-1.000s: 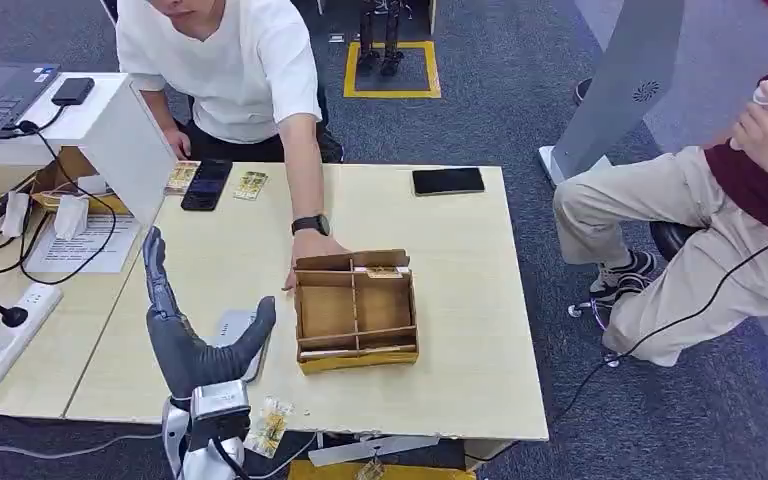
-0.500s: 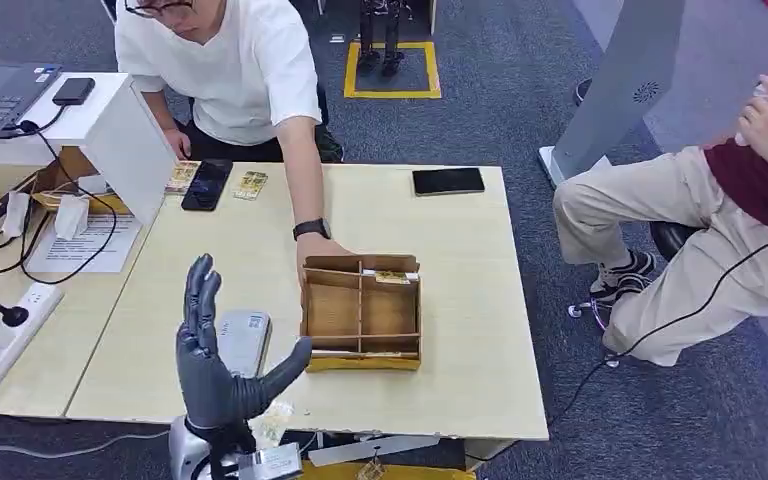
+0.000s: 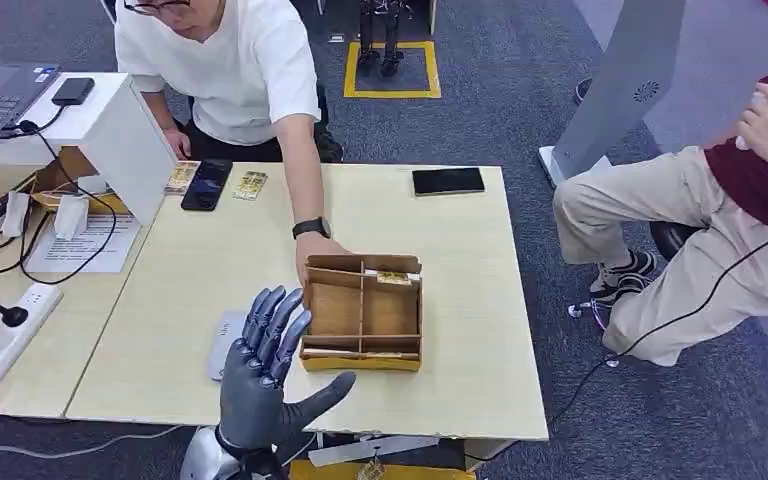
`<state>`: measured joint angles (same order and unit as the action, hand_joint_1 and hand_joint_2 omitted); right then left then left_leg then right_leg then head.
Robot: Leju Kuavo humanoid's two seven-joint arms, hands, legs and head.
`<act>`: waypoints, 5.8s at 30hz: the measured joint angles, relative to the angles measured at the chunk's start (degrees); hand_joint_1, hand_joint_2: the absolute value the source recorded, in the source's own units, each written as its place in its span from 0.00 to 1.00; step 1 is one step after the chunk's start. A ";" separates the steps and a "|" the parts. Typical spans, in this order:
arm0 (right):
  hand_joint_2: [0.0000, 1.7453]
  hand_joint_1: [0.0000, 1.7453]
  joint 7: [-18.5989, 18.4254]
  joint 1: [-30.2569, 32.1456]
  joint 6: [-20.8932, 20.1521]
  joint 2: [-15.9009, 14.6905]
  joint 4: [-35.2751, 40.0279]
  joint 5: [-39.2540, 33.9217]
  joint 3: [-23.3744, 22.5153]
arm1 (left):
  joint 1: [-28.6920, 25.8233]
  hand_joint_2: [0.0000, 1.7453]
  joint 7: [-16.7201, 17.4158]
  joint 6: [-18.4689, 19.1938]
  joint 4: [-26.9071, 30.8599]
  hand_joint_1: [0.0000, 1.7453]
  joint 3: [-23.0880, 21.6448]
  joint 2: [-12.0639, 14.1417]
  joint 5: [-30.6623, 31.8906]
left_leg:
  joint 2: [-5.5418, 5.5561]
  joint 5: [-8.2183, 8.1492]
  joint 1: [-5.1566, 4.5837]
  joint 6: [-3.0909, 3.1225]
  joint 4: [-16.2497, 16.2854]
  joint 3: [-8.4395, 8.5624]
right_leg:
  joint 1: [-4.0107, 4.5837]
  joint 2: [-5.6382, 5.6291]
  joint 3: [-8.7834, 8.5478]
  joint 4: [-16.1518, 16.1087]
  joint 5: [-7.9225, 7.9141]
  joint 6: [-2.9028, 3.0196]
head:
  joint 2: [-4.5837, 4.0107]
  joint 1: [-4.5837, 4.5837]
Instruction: Pass the card to the sensor for recognition and then transmit it.
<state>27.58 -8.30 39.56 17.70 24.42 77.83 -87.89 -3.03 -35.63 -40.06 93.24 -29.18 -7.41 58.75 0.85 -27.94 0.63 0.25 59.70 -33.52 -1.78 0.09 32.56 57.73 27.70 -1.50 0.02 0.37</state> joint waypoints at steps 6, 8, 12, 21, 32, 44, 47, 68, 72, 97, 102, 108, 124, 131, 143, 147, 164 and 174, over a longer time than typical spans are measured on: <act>1.00 0.00 -0.02 0.01 0.00 -0.07 -0.31 -0.31 0.00 | 0.00 1.00 1.05 0.00 -0.52 0.00 -1.07 1.09 1.99 | 0.00 0.00 0.00 0.00 0.00 0.00 | 0.00 0.00 0.00 0.00 0.00 0.00 | 0.00 0.00; 1.00 0.00 -0.02 0.01 0.00 -0.09 -0.46 -0.37 0.00 | 0.00 1.00 1.23 0.00 -0.59 0.00 -1.40 1.40 2.06 | 0.00 0.00 0.00 0.00 0.00 0.00 | 0.00 0.00 0.00 0.00 0.00 0.00 | 0.00 0.00; 1.00 0.00 -0.48 0.00 0.00 -0.11 -0.61 -0.57 0.00 | 0.07 1.00 1.51 0.00 -0.92 0.00 -1.88 1.79 1.68 | 0.00 0.00 0.00 0.00 0.00 0.00 | 0.00 0.00 0.01 0.00 0.00 0.00 | 0.00 0.00; 1.00 0.00 -1.14 -0.22 0.00 -0.11 -0.79 -0.17 0.04 | 1.97 1.00 1.31 0.00 -3.04 0.00 -4.09 1.77 0.29 | 0.00 0.00 0.00 0.00 0.00 0.00 | 0.00 -0.01 0.00 0.00 -0.01 -0.01 | 0.00 0.00; 1.00 0.00 -1.90 -0.32 0.00 -0.11 -0.99 0.59 0.30 | 3.68 1.00 1.62 0.00 -5.95 0.00 -5.55 0.70 0.61 | 0.00 0.00 0.00 0.00 0.00 0.00 | 0.00 0.00 0.01 0.00 -0.01 0.00 | 0.00 0.00; 1.00 0.00 -3.30 -0.49 0.00 -0.11 -1.29 1.55 2.40 | 7.71 1.00 5.79 0.00 -12.63 0.00 -5.68 -2.88 1.47 | 0.00 0.01 0.00 0.00 0.01 0.01 | 0.00 0.00 0.00 0.00 -0.02 0.00 | 0.00 0.00; 1.00 0.00 -3.65 -0.52 0.00 -0.11 -1.42 1.81 2.84 | 8.70 1.00 7.15 0.00 -13.84 0.00 -5.68 -3.17 1.44 | 0.00 0.01 0.00 0.00 0.01 0.01 | 0.00 -0.01 0.01 0.00 -0.02 0.00 | 0.00 0.00; 1.00 0.00 -6.42 -0.72 0.00 -0.11 -2.43 2.36 7.13 | 18.46 1.00 14.01 -0.07 -28.42 0.00 -5.46 -4.85 2.52 | 0.01 0.02 0.00 0.01 0.00 0.00 | 0.00 0.00 0.00 0.01 -0.03 0.01 | 0.00 0.00; 1.00 0.00 -6.66 -0.72 0.00 -0.11 -2.51 2.23 7.37 | 18.92 1.00 14.95 -0.07 -29.77 0.00 -4.48 -4.89 6.91 | 0.01 0.02 0.00 0.01 0.00 -0.01 | 0.00 -0.01 0.00 0.01 -0.03 0.01 | 0.00 0.00; 1.00 0.00 -7.58 -0.73 0.00 -0.35 -2.69 -0.37 8.81 | 19.28 1.00 20.00 -0.11 -31.36 0.00 2.23 -6.95 15.61 | 0.01 0.02 0.00 0.01 0.01 -0.01 | 0.00 0.00 0.00 0.01 -0.03 0.01 | -0.02 0.00; 1.00 0.00 -7.47 -0.70 0.00 -1.88 -2.51 -0.52 8.90 | 19.53 1.00 20.57 -0.13 -31.34 0.00 4.72 -7.58 15.45 | 0.01 0.02 -0.01 0.01 0.01 -0.01 | 0.00 0.00 -0.01 0.01 -0.03 0.01 | 0.00 -0.02; 1.00 0.00 -8.28 -0.69 0.00 -3.15 -1.40 -0.70 9.81 | 20.55 1.00 23.96 -0.13 -31.34 0.00 7.28 -7.91 17.42 | 0.01 0.02 -0.01 0.01 0.01 0.00 | -0.01 0.00 0.00 0.01 -0.04 0.02 | -0.02 0.00; 1.00 0.00 -9.64 -0.38 0.02 -4.94 -0.02 -0.28 11.13 | 21.43 1.00 22.62 -0.13 -31.87 0.00 7.91 -7.87 16.59 | 0.00 0.02 -0.01 0.01 0.01 0.00 | 0.00 -0.01 0.01 0.00 -0.04 0.02 | 0.00 0.00; 1.00 0.00 -9.64 -0.29 0.02 -5.11 0.02 -0.22 11.52 | 21.17 1.00 18.82 -0.13 -31.93 0.00 7.87 -7.87 13.62 | 0.00 0.02 -0.01 0.01 0.01 -0.01 | 0.00 -0.01 0.01 0.00 -0.04 0.02 | 0.00 0.00; 1.00 0.00 -10.21 -0.34 0.00 -5.33 -0.07 0.17 12.96 | 21.02 1.00 12.29 -0.13 -33.42 0.00 5.56 -7.76 7.43 | 0.01 0.02 -0.01 0.01 0.01 -0.01 | 0.00 0.00 0.01 0.00 -0.04 0.02 | -0.02 0.00; 1.00 0.00 -10.23 -0.35 0.00 -5.46 -0.18 0.28 13.55 | 21.15 1.00 12.29 -0.11 -35.26 0.00 3.50 -7.74 6.97 | 0.01 0.02 -0.01 0.01 0.01 -0.01 | 0.00 0.00 0.01 0.00 -0.04 0.02 | 0.00 0.00; 1.00 0.00 -11.30 -0.53 0.00 -5.62 -0.77 -0.02 15.76 | 24.08 1.00 22.08 1.42 -44.33 0.00 -2.34 -6.99 11.09 | -0.01 0.02 -0.01 0.01 0.01 0.00 | 0.00 -0.02 0.01 0.00 -0.04 0.02 | 0.00 0.00; 1.00 0.00 -12.04 -0.45 0.00 -5.64 -1.01 -0.87 16.78 | 27.35 1.00 27.86 5.00 -48.13 0.00 -5.18 -6.45 13.11 | 0.00 0.02 -0.01 0.01 0.01 0.01 | 0.00 -0.01 0.00 0.00 -0.04 0.02 | 0.00 0.00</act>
<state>15.54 -8.76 39.56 12.06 23.41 76.96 -71.10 24.33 -7.77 -35.06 45.11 -34.36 -13.86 71.86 0.85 -27.91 0.62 0.26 59.71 -33.52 -1.78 0.08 32.56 57.73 27.66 -1.49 0.02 0.37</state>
